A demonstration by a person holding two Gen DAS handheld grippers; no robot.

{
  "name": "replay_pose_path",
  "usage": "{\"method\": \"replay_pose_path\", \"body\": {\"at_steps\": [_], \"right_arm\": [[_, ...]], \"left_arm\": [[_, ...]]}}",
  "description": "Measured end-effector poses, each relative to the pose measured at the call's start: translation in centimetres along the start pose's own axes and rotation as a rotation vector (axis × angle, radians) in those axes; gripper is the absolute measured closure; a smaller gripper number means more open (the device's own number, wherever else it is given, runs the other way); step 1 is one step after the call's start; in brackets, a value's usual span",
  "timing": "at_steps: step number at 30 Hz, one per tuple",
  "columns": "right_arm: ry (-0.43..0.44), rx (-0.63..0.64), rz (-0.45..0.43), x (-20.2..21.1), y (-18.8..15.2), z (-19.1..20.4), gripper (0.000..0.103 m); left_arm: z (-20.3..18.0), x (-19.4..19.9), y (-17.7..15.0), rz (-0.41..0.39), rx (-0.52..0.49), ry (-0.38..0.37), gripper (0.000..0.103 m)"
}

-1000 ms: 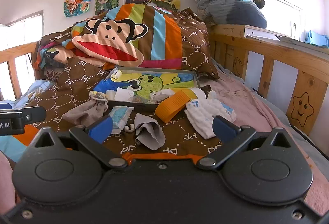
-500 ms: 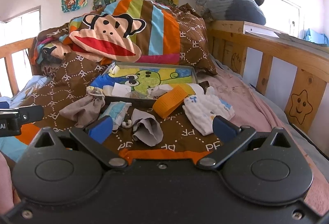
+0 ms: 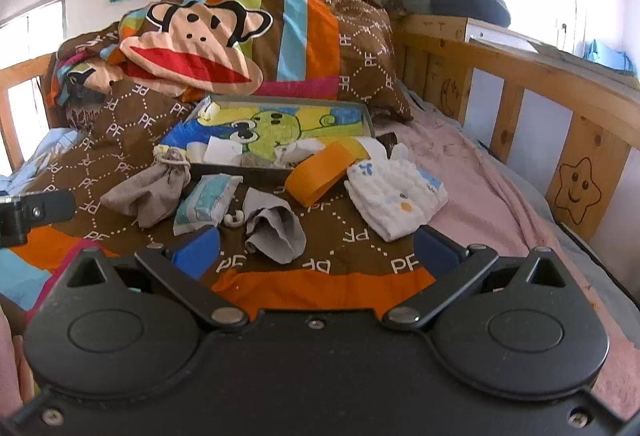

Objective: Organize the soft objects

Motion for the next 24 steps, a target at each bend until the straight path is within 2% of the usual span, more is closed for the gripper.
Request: {"method": "replay_pose_path", "body": {"at_steps": [5,8,16,19,24], "right_arm": [[0.027,-0.020,0.058,-1.7,0.1,0.2,0.000],[0.040,-0.019,0.068,-2.9,0.3,0.1,0.000],[0.023,0.044,0.033,-9.1,3.3,-0.7,0.001],[0.073,0.033,0.046,-11.8,3.5,-1.2,0.000],[0.151,0.067,0.125,-15.5,2.2,-1.2,0.001]], "left_arm": [[-0.7,-1.0,0.7,-0.008,-0.019,-0.027,0.001],[-1.2,-2.5,1.0,0.019,-0.029,-0.046,0.001],[-2.0,-7.4,1.9,0.071,-0.018,-0.090,0.001],[-2.1,-9.6,1.9,0.105,-0.001,-0.102,0.001],[-2.4,-12.8,1.7,0.162,0.019,-0.147,0.001]]}}
Point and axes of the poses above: each gripper's, at about its wrist camera, not at the fingertips, and x roughly against the way its jaws point, z to its left, y to its top, the point moved 7 cm from there along -x, roughly the way its jaws point, and after that the axes turned 5 degrees about y, right-handed, at the moved point
